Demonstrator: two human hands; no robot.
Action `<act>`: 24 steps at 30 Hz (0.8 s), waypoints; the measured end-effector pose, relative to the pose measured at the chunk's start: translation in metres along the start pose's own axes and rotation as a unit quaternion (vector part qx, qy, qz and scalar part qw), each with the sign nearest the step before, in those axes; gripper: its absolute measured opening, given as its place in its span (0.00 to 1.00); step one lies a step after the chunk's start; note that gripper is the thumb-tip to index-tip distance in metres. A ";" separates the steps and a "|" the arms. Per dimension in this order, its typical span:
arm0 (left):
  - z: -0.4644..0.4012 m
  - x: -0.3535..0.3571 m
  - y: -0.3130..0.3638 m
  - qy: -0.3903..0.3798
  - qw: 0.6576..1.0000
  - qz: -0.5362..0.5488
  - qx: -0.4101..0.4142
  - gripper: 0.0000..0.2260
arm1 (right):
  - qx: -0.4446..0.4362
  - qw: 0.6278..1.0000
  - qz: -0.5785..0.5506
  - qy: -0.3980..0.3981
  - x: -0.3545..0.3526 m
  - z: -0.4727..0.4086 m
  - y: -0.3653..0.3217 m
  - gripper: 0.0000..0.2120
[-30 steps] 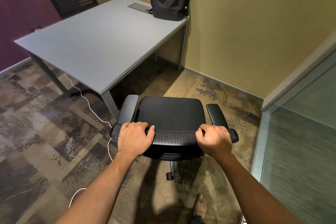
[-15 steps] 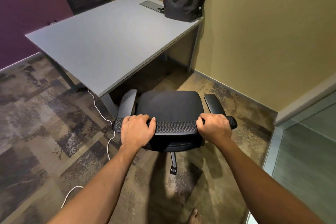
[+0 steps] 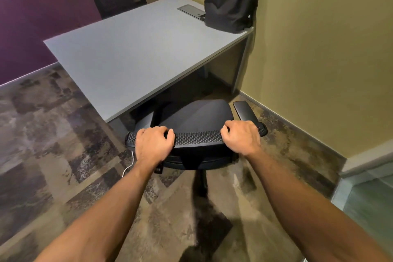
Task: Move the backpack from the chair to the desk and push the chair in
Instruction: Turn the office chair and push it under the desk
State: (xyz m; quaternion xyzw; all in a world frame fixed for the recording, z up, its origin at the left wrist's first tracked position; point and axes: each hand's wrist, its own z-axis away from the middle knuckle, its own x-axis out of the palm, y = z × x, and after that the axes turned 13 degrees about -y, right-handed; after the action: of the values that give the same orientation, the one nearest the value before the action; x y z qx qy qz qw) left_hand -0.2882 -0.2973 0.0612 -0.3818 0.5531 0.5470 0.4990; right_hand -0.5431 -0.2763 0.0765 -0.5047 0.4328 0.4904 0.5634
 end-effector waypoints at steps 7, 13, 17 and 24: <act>-0.058 0.000 0.026 0.012 1.000 -0.001 -0.022 0.19 | -0.021 1.000 0.001 -0.014 -0.014 -0.072 0.031 0.17; -0.116 0.000 0.044 0.014 0.999 -0.003 -0.045 0.20 | -0.047 0.999 0.007 -0.010 -0.024 -0.139 0.058 0.16; -0.152 -0.001 0.056 0.008 0.997 -0.007 -0.070 0.21 | -0.060 0.998 0.009 -0.021 -0.035 -0.184 0.071 0.16; -0.210 -0.003 0.073 0.014 0.995 -0.001 -0.095 0.20 | -0.081 0.996 0.009 -0.018 -0.044 -0.257 0.093 0.16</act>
State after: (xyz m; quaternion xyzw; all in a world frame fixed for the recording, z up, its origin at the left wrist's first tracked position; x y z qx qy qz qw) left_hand -0.3860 -0.4969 0.0601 -0.4354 0.5050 0.5916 0.4532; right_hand -0.6396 -0.5357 0.0767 -0.5359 0.3858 0.5380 0.5239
